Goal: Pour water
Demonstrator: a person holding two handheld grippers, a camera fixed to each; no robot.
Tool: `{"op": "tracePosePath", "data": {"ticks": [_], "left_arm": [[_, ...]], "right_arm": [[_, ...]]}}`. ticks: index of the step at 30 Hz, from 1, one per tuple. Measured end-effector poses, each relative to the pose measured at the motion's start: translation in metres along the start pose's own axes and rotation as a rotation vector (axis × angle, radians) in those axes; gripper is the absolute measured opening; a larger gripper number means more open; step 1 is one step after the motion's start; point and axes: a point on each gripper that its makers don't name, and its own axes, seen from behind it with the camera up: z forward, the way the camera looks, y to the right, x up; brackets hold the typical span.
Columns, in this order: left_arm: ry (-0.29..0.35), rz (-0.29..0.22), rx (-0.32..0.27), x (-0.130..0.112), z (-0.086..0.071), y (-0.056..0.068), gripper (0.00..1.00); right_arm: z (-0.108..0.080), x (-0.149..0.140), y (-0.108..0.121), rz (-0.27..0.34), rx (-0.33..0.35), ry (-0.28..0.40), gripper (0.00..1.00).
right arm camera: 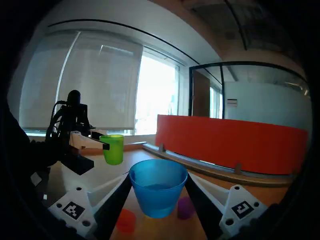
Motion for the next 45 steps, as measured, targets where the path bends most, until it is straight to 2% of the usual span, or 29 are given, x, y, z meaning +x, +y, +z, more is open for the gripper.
{"op": "tracePosePath", "data": {"ticks": [8,17,26,32,45], "left_arm": [[0.009,0.005,-0.004,0.002,-0.001,0.001,0.86],[0.012,0.012,-0.034,-0.001,-0.002,0.010,0.86],[-0.014,0.025,-0.058,-0.014,0.001,0.020,0.86],[-0.022,0.015,-0.078,-0.021,0.003,0.028,0.86],[-0.035,-0.001,-0.103,-0.032,0.008,0.038,0.86]], "right_arm": [[0.000,0.002,0.002,-0.005,0.001,-0.002,0.92],[0.003,0.010,0.004,-0.037,0.004,-0.006,0.92],[0.009,0.027,0.002,-0.117,0.022,-0.002,0.92],[0.016,0.036,-0.001,-0.175,0.037,-0.002,0.92],[0.030,0.047,-0.001,-0.282,0.057,-0.009,0.92]]}}
